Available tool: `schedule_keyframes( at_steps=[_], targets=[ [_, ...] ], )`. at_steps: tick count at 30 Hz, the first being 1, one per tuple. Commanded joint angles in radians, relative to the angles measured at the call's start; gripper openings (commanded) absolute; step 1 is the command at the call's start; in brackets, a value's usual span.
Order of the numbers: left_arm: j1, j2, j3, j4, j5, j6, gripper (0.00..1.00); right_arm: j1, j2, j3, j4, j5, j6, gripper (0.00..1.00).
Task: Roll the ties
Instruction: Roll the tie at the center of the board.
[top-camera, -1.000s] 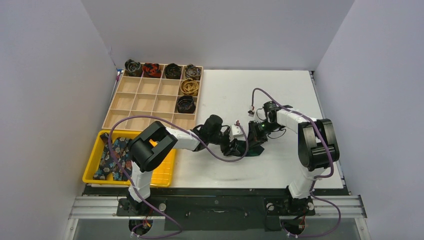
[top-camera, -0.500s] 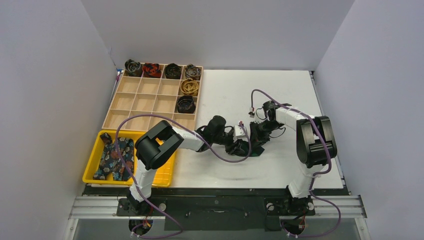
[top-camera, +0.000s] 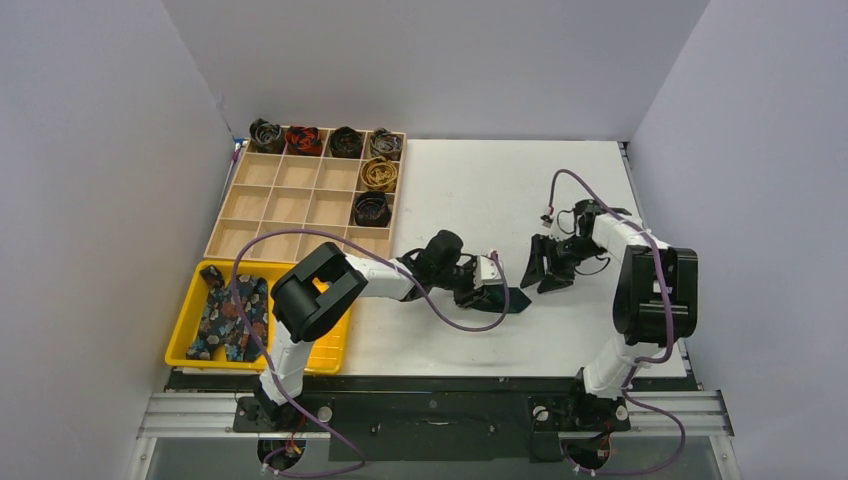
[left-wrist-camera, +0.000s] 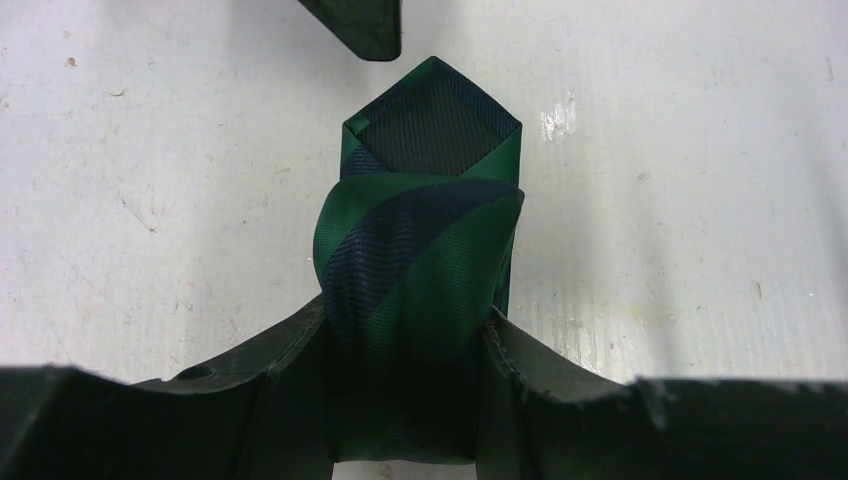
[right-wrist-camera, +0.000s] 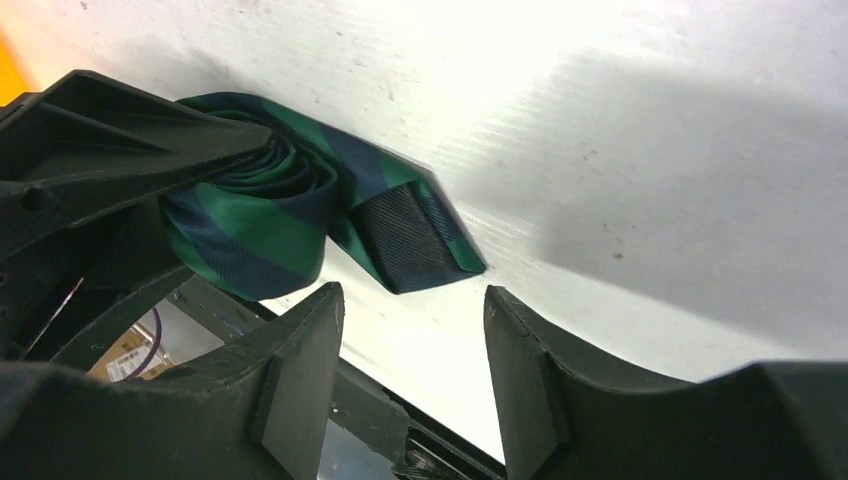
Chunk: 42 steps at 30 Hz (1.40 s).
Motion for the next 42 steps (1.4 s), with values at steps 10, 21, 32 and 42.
schedule_keyframes(
  at_steps=[10, 21, 32, 42],
  targets=[
    [-0.009, 0.094, 0.012, -0.301, -0.124, 0.096, 0.04, 0.021, 0.132, -0.064, 0.120, -0.133, 0.033, 0.51],
    [-0.010, 0.103, 0.019, -0.299, -0.124, 0.093, 0.04, 0.110, 0.019, -0.053, 0.118, -0.309, 0.029, 0.53],
    [-0.009, 0.108, 0.015, -0.295, -0.125, 0.085, 0.05, 0.175, -0.037, -0.012, 0.137, -0.288, 0.125, 0.53],
    [-0.009, 0.113, 0.018, -0.298, -0.124, 0.094, 0.05, 0.225, -0.051, -0.005, 0.102, -0.225, 0.157, 0.70]
  ],
)
